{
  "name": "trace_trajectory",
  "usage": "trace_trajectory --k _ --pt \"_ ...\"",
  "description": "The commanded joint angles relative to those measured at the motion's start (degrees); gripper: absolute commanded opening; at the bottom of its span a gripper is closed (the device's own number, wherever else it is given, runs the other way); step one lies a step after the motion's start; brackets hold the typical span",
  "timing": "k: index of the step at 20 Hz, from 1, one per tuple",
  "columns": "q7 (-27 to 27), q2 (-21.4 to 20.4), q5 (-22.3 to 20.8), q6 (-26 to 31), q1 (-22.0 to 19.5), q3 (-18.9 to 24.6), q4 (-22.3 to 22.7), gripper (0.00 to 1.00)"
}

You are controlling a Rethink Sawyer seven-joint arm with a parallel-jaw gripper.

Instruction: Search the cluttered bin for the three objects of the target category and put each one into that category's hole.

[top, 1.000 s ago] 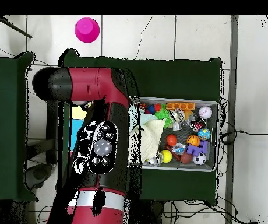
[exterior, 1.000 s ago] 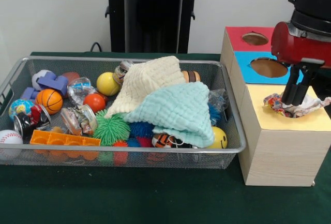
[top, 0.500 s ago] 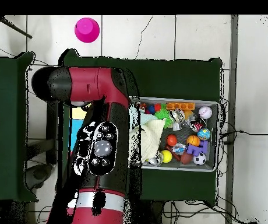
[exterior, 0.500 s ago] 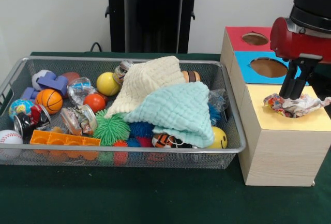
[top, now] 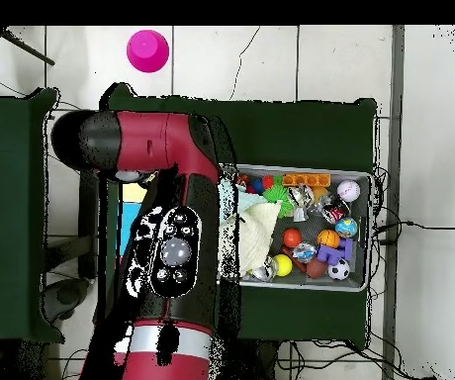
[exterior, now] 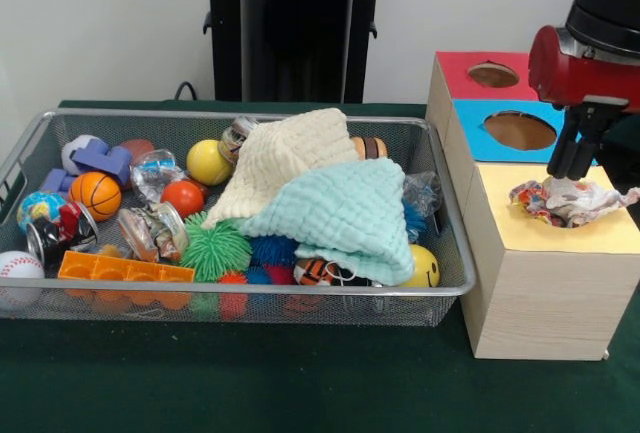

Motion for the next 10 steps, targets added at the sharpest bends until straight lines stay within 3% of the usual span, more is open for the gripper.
trace_trajectory --k 1,10 --pt "11.86 0.48 3.11 4.96 -0.17 5.83 4.29 0.00" --pt "12.78 1.38 5.44 2.12 0.84 6.01 5.83 0.00"
